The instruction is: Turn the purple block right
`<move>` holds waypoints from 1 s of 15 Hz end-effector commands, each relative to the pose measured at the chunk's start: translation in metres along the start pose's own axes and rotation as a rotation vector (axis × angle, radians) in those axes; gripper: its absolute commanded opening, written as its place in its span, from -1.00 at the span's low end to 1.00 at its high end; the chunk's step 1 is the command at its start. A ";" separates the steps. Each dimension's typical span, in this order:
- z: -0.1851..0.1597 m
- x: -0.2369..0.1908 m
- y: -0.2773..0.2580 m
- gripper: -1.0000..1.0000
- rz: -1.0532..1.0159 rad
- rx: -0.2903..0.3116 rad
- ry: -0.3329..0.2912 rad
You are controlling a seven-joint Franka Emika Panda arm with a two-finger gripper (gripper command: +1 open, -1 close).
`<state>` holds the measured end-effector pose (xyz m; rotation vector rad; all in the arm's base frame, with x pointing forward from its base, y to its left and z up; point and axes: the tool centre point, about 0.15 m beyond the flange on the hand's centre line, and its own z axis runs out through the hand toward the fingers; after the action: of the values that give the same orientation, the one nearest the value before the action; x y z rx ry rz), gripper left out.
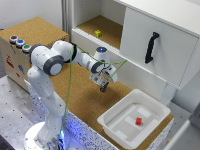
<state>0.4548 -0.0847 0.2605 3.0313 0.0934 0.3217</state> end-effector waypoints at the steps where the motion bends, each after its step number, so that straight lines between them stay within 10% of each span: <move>1: 0.000 -0.033 0.017 1.00 -0.195 -0.003 -0.037; 15: 0.040 -0.045 -0.024 1.00 -0.426 0.019 -0.064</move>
<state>0.4134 -0.0733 0.2302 2.9754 0.7491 0.1670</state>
